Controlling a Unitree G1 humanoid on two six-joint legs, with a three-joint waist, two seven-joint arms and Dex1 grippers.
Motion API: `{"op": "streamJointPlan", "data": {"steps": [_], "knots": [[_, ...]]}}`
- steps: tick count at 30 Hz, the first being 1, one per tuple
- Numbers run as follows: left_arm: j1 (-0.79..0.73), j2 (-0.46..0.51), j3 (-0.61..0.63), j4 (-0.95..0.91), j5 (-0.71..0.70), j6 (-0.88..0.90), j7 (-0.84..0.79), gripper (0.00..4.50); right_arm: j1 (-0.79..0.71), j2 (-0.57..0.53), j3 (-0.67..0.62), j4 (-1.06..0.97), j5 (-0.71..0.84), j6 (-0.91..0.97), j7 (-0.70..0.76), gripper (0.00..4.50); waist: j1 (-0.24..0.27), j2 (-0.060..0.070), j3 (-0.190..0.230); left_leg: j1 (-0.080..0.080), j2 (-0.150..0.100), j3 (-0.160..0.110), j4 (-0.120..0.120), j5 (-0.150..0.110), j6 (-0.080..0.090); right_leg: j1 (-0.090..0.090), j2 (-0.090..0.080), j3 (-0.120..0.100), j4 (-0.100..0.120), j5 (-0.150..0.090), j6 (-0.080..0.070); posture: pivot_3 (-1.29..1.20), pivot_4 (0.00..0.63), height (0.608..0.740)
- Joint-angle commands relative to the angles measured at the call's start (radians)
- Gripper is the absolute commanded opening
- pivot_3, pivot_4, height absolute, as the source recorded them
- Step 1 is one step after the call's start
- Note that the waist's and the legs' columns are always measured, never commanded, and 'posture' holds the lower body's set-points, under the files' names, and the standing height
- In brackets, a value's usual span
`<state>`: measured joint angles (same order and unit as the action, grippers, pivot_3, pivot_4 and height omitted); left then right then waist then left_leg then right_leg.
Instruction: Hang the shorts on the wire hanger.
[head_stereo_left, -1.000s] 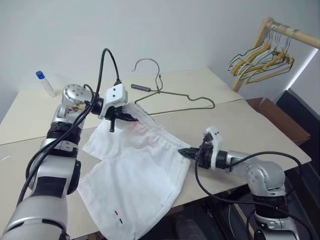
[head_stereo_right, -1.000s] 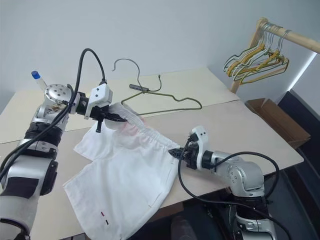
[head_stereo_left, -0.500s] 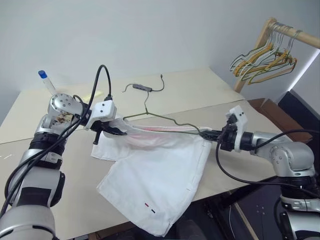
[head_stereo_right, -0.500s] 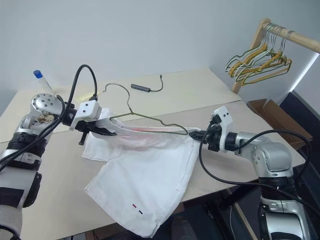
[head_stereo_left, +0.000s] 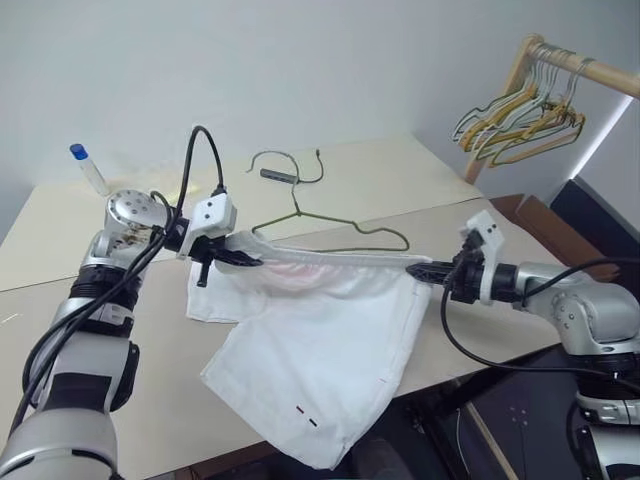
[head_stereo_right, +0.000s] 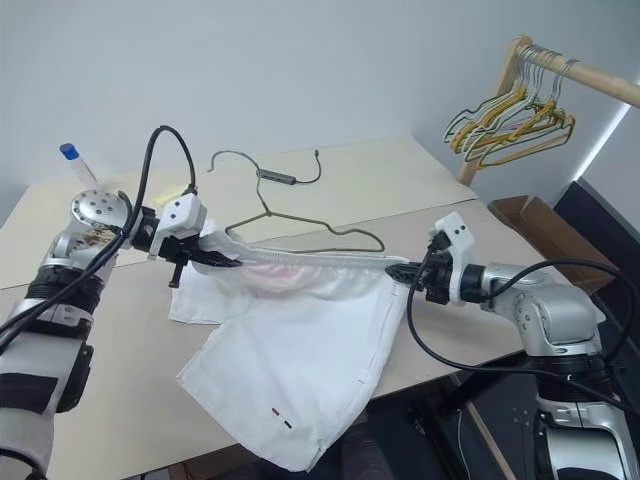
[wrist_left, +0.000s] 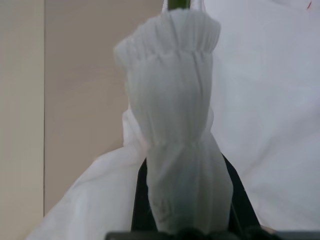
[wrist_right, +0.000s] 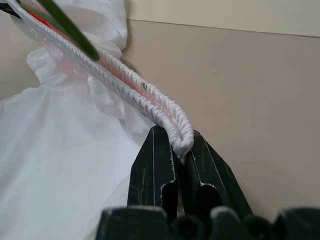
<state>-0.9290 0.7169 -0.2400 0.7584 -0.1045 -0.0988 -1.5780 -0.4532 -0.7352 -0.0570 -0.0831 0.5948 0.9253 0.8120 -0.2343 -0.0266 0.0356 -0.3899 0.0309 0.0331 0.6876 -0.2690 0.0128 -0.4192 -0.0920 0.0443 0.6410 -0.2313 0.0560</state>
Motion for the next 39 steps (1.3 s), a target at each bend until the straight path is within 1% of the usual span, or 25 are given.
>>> {"op": "streamJointPlan", "data": {"steps": [1,9,13,18,23,30,39], "knots": [[0.001,0.056,0.006,0.010,0.059,-0.025,0.021,0.01,-0.002,-0.057,-0.061,0.017,-0.027,-0.017,-0.007,0.02,0.000,0.000,0.000,0.000,0.000,0.000,0.000,0.000,0.000,0.000,0.000,0.000,0.000,0.000,0.000,-0.22,0.000,0.740],[-0.004,0.047,-0.006,0.034,0.098,-0.016,0.073,0.01,0.007,-0.077,-0.070,0.005,-0.025,-0.015,0.008,0.02,0.000,0.000,0.000,0.000,0.000,0.000,0.000,0.000,0.000,0.000,0.000,0.000,0.000,0.000,0.000,-0.23,0.000,0.740],[0.005,0.056,-0.022,0.030,0.116,-0.030,0.071,0.01,0.010,-0.084,-0.073,0.001,-0.022,-0.016,0.013,0.02,0.000,0.000,0.000,0.000,0.000,0.000,0.000,0.000,0.000,0.000,0.000,0.000,0.000,0.000,0.000,-0.23,0.000,0.740],[0.004,0.061,-0.049,0.067,0.168,-0.063,0.132,0.01,0.009,-0.093,-0.072,0.004,-0.025,-0.026,0.020,0.02,0.000,0.000,0.000,0.000,0.000,0.000,0.000,0.000,0.000,0.000,0.000,0.000,0.000,0.000,0.000,-0.23,0.000,0.740],[-0.002,0.046,-0.035,0.094,0.148,-0.021,0.157,0.01,0.021,-0.097,-0.071,-0.008,-0.023,-0.032,0.027,0.02,0.000,0.000,0.000,0.000,0.000,0.000,0.000,0.000,0.000,0.000,0.000,0.000,0.000,0.000,0.000,-0.23,0.000,0.740],[0.026,0.032,0.009,0.060,0.054,0.007,0.082,0.01,0.027,-0.097,-0.062,-0.013,-0.023,-0.040,0.035,0.02,-0.001,0.000,0.000,0.000,0.000,0.000,0.000,0.000,0.000,0.000,0.000,0.000,0.000,0.000,0.000,-0.23,0.000,0.740],[0.025,0.050,-0.009,0.086,0.089,-0.012,0.099,0.01,0.029,-0.105,-0.065,-0.008,-0.024,-0.051,0.045,0.02,0.000,0.000,0.000,0.000,0.000,0.000,0.000,0.000,0.000,0.000,0.000,0.000,-0.001,0.000,0.000,-0.23,0.000,0.740]]}}
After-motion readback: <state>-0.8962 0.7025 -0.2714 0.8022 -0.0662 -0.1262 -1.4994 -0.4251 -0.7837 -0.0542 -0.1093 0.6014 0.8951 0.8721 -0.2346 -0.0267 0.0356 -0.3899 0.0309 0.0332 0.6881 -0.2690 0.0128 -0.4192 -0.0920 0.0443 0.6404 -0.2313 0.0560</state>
